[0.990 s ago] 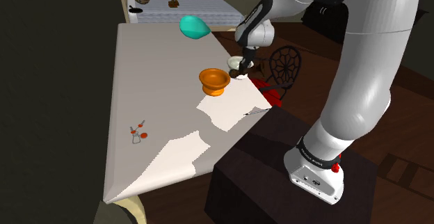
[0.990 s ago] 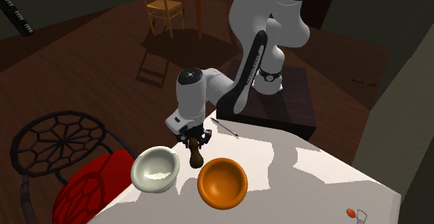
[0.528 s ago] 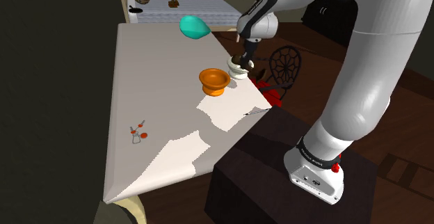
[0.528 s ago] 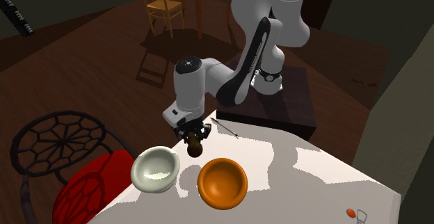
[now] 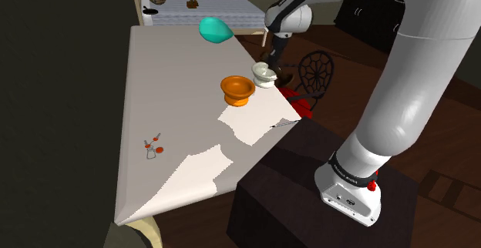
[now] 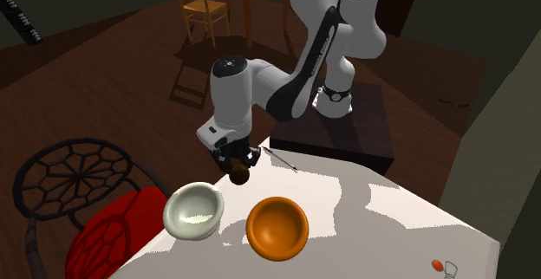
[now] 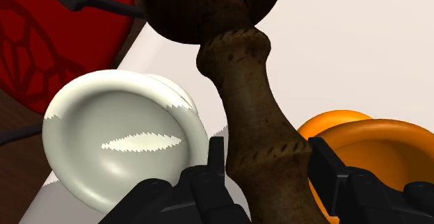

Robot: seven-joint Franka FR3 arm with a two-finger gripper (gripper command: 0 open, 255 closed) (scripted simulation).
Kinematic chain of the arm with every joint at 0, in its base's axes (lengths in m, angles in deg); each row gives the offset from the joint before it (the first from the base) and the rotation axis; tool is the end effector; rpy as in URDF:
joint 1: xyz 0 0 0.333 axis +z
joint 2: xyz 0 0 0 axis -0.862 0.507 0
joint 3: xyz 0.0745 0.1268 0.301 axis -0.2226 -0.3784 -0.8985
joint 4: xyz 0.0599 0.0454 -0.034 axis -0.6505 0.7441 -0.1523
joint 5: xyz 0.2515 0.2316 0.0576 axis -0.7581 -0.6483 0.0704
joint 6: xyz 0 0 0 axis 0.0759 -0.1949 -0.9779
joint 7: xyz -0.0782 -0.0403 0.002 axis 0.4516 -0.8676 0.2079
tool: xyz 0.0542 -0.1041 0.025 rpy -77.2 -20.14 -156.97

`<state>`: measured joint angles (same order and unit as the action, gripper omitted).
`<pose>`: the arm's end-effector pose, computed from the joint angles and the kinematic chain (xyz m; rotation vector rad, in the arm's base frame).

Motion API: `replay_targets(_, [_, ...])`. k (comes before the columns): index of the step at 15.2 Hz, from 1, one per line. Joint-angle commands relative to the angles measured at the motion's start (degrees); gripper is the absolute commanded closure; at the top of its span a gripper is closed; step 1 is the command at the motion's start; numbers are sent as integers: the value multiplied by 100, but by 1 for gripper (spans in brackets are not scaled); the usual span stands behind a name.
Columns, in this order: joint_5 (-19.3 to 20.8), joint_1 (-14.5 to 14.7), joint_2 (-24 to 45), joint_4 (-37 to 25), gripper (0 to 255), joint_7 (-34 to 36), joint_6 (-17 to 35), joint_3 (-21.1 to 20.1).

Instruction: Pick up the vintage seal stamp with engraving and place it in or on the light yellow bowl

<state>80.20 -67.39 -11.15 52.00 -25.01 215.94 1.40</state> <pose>0.4848 -0.2646 0.3434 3.0739 0.2782 0.0861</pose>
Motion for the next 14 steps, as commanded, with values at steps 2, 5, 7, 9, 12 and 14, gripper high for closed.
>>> replay_targets(2, [-196, -160, 476, -710, 255, -175, -268, -49])
replay_targets(5, [-399, -400, 1101, -1643, 255, -352, -613, -123])
replay_targets(7, [-506, -571, 1533, -2321, 255, -433, -875, -175])
replay_targets(9, [-592, -754, 1989, -3061, 255, -486, -1168, -229])
replay_targets(12, [-700, -1079, 2817, -4461, 255, -512, -1740, -318])
replay_targets(14, [-719, -1088, 2887, -4422, 255, -523, -1632, -339])
